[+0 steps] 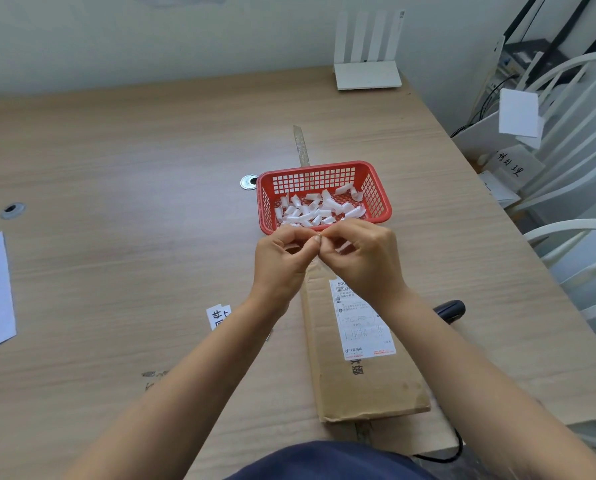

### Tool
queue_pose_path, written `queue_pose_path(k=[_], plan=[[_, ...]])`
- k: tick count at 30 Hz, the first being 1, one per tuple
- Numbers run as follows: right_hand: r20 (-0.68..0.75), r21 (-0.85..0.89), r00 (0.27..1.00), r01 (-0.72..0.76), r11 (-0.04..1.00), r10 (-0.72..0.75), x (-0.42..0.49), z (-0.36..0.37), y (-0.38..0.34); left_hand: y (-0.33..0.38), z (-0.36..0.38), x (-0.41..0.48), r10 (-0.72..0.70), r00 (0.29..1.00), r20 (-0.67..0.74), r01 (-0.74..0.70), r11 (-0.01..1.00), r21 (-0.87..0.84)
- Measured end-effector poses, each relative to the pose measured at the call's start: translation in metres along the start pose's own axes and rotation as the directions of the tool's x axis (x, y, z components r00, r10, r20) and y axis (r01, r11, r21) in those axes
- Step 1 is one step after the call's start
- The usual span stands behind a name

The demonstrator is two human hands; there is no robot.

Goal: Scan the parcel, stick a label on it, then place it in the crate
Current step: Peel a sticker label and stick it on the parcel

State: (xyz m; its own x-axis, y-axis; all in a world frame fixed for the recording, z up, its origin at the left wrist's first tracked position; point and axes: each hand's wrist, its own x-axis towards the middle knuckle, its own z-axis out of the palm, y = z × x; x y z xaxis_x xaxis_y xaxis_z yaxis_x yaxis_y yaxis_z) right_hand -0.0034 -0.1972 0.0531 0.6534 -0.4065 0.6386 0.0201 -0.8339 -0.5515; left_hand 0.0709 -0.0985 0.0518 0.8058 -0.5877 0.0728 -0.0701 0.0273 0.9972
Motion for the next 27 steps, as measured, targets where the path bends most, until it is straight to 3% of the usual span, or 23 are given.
queue_pose_path(k=[6,12,18,23,27], plan=[[-0.016,0.303,0.933,-0.339,0.891,0.360,-0.002,0.007,-0.002,-0.002,0.003,0.005,-0.001,1.000,0.030,0.002,1.000,-0.026],[-0.017,0.406,0.805,-0.537,0.740,0.593,0.009,-0.002,0.017,-0.011,0.005,0.017,-0.042,0.999,0.023,0.042,0.999,-0.001],[-0.179,0.490,0.604,-0.630,0.602,0.777,0.026,-0.024,0.060,-0.029,0.010,0.052,-0.170,0.985,-0.028,0.172,0.983,0.065],[-0.351,0.599,0.468,-0.553,0.579,0.811,0.034,-0.040,0.085,-0.046,0.027,0.096,-0.269,0.958,-0.096,0.278,0.955,0.098],[-0.384,0.614,0.429,-0.543,0.573,0.818,0.040,-0.051,0.103,-0.063,0.051,0.135,-0.383,0.923,-0.049,0.385,0.921,0.063]])
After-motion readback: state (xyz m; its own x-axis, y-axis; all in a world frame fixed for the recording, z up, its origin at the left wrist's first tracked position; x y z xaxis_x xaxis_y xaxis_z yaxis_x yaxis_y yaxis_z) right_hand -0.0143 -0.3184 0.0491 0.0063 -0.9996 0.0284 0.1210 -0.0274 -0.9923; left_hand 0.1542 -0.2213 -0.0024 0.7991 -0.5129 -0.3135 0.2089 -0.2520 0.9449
